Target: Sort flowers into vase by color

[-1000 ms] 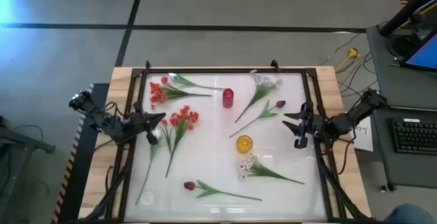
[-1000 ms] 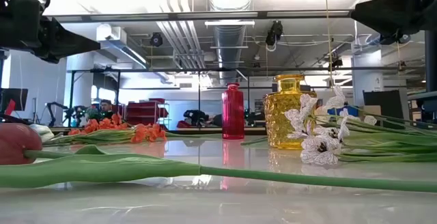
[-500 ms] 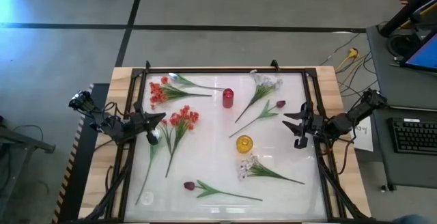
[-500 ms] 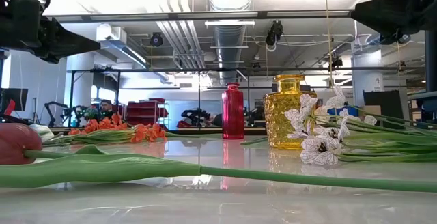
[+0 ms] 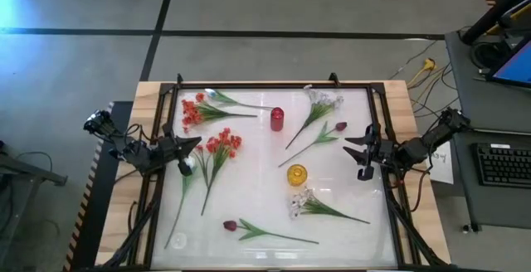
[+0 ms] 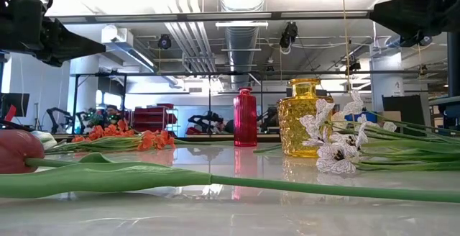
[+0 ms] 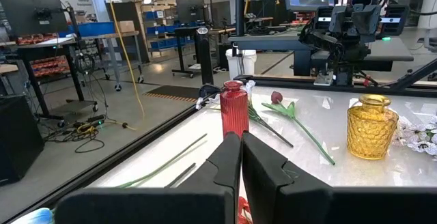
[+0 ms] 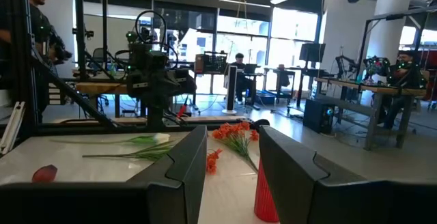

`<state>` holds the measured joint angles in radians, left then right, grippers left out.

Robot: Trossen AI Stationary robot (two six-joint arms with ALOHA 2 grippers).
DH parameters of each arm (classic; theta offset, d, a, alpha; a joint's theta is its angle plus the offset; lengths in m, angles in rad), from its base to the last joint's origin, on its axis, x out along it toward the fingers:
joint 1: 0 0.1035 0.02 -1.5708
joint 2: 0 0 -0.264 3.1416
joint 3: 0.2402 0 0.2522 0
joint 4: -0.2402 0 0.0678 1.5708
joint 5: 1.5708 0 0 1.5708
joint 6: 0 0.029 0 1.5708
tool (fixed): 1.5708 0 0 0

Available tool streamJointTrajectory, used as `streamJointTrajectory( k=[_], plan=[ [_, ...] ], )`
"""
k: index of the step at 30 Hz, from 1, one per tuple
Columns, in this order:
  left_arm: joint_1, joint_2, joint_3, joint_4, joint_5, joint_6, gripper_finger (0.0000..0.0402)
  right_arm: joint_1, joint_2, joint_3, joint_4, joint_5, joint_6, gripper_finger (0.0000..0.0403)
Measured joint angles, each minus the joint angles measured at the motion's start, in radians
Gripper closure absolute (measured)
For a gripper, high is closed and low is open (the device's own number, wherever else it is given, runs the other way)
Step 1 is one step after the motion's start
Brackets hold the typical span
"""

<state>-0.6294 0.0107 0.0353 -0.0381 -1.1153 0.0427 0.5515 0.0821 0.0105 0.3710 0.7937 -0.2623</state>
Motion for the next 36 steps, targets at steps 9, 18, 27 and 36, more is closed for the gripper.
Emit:
streamJointTrajectory(
  k=[9,18,27,36],
  plan=[
    [0.0,0.0,0.0,0.0,0.0,0.0,0.0402,0.0,0.0,0.0,0.0,0.0,0.0,0.0275],
    [0.0,0.0,0.0,0.0,0.0,0.0,0.0402,0.0,0.0,0.0,0.0,0.0,0.0,0.0275],
    [0.0,0.0,0.0,0.0,0.0,0.0,0.0402,0.0,0.0,0.0,0.0,0.0,0.0,0.0275],
    [0.0,0.0,0.0,0.004,0.001,-0.005,0.0402,0.0,0.0,0.0,0.0,0.0,0.0,0.0275]
  ],
)
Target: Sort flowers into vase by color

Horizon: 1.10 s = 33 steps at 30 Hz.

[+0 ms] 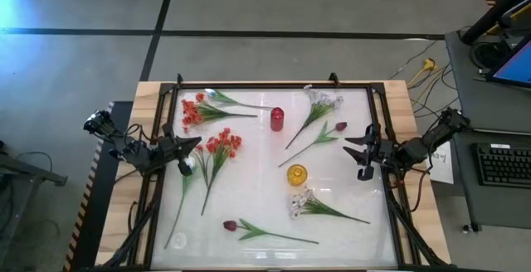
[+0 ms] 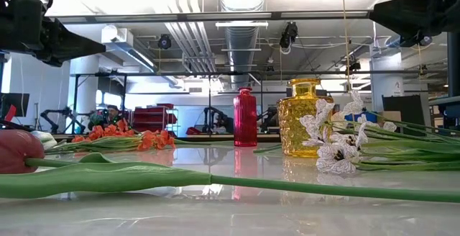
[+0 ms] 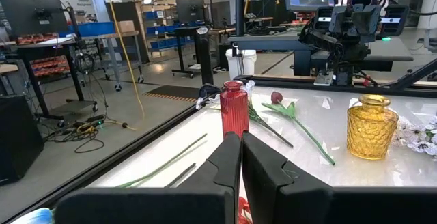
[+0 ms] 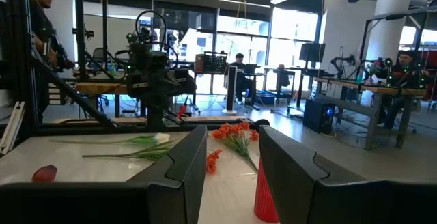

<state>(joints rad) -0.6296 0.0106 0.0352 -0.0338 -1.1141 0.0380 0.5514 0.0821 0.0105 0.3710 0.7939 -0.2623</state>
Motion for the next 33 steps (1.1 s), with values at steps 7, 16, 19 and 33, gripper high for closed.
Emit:
streamJointTrajectory(
  k=[7,16,19,33],
  plan=[
    [0.001,0.001,-0.003,0.243,0.013,-0.246,0.0402,0.002,0.0,0.0,-0.006,-0.046,0.26,0.0275],
    [0.001,0.0,-0.002,0.426,0.021,-0.446,0.0402,-0.002,0.008,0.0,0.033,-0.026,0.65,0.0275],
    [0.002,-0.001,-0.002,0.444,0.005,-0.421,0.0402,-0.003,0.038,0.0,0.031,-0.125,0.683,0.0275],
    [0.004,0.001,-0.001,0.435,-0.13,-0.259,0.0402,-0.003,0.364,0.188,-0.288,-0.321,1.11,0.0275]
  ],
)
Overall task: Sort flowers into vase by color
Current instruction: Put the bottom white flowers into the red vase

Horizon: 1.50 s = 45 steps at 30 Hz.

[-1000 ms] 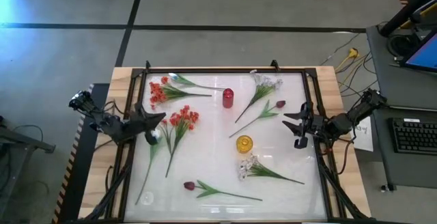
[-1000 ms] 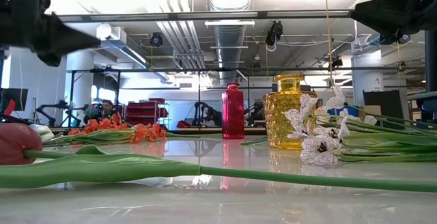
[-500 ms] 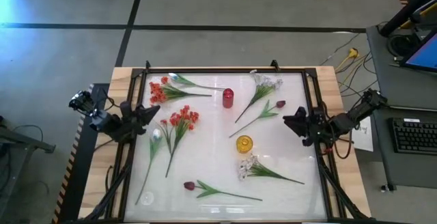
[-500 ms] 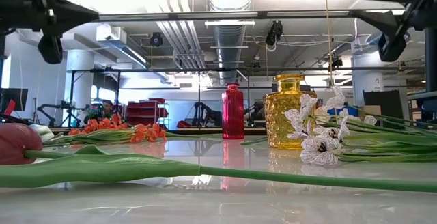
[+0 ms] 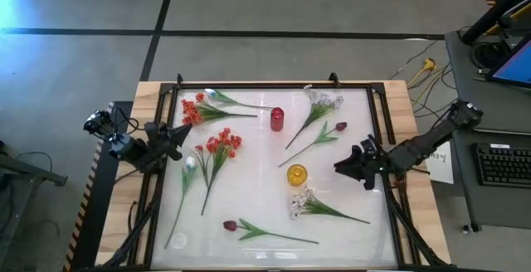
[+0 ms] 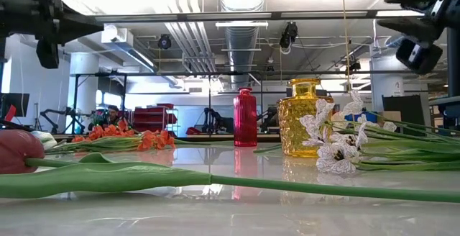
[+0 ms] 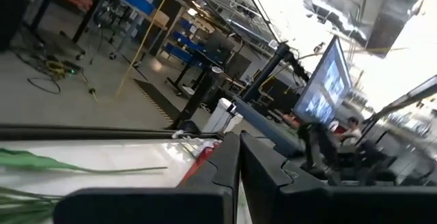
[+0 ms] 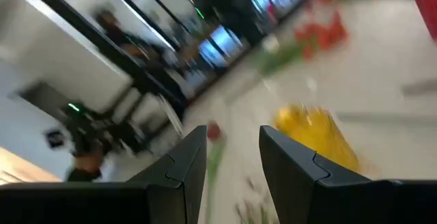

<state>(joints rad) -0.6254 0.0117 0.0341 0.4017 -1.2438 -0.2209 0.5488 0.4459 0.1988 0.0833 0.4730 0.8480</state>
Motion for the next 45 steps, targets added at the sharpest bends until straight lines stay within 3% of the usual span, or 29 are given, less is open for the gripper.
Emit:
streamJointTrajectory(
  k=[6,10,16,20,24,33,39,45],
  plan=[
    [0.0,0.013,-0.002,-0.011,0.001,0.077,0.0402,0.0,0.209,0.288,-0.594,-0.089,0.261,0.0283],
    [0.0,0.031,-0.002,-0.024,0.024,0.118,0.0402,0.0,0.372,0.403,-0.81,-0.18,0.287,0.0297],
    [0.0,0.076,-0.002,-0.025,0.129,0.119,0.0402,0.0,0.593,0.49,-0.792,-0.233,0.131,0.0315],
    [0.0,0.116,-0.003,-0.025,0.139,0.106,0.0402,0.008,0.726,0.56,-0.769,-0.248,0.093,0.0309],
    [0.0,0.155,-0.003,-0.025,0.139,0.101,0.0402,0.013,0.828,0.63,-0.751,-0.325,0.077,0.0275],
    [0.0,0.209,0.001,-0.017,0.137,0.07,0.0402,0.049,1.06,0.73,-0.75,-0.319,-0.057,0.0181],
    [0.0,0.21,0.002,-0.01,0.136,0.07,0.0402,0.052,1.177,0.781,-0.747,-0.328,-0.065,0.0147],
    [0.0,0.211,0.002,-0.013,0.136,0.073,0.0402,0.049,1.213,0.803,-0.763,-0.369,-0.061,0.0136]
  ],
)
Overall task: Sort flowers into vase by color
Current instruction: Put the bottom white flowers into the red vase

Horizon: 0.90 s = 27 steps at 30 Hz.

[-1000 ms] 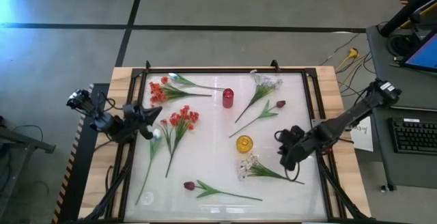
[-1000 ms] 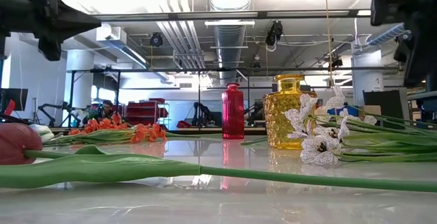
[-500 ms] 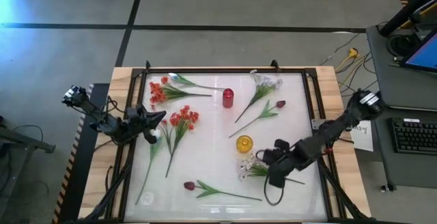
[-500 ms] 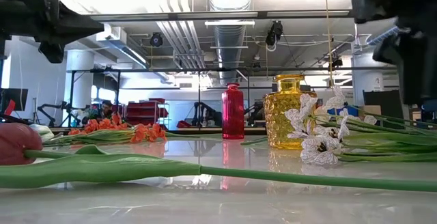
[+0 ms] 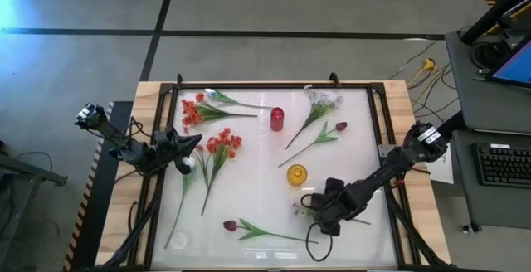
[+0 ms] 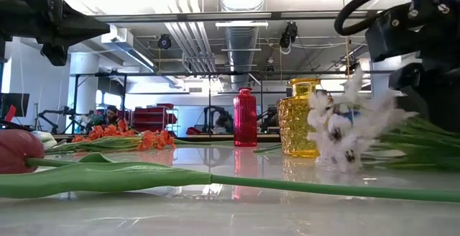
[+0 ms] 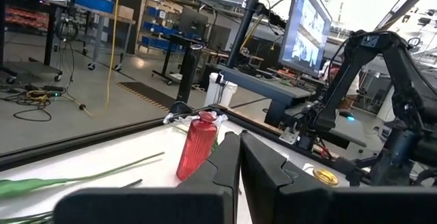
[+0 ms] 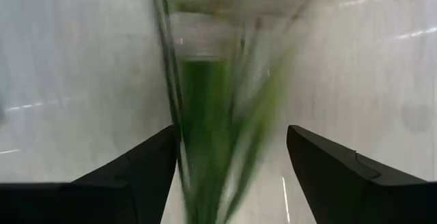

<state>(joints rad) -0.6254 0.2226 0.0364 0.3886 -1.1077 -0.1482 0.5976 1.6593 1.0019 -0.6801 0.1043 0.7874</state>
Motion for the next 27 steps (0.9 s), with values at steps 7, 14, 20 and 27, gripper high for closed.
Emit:
streamJointTrajectory(
  k=[7,14,20,27],
  plan=[
    [0.0,0.0,0.0,0.001,0.0,0.0,0.0402,0.0,-0.066,0.0,-0.003,0.0,0.041,0.0142],
    [0.0,0.0,0.0,0.001,0.0,-0.014,0.0402,0.0,-0.058,-0.001,0.008,0.0,0.093,0.0135],
    [0.0,0.001,0.0,0.001,0.0,-0.018,0.0402,0.0,0.006,-0.003,0.009,0.008,0.094,0.0145],
    [0.0,0.001,0.0,0.001,0.0,-0.018,0.0402,0.0,0.016,-0.002,0.013,0.008,0.095,0.0239]
  ],
)
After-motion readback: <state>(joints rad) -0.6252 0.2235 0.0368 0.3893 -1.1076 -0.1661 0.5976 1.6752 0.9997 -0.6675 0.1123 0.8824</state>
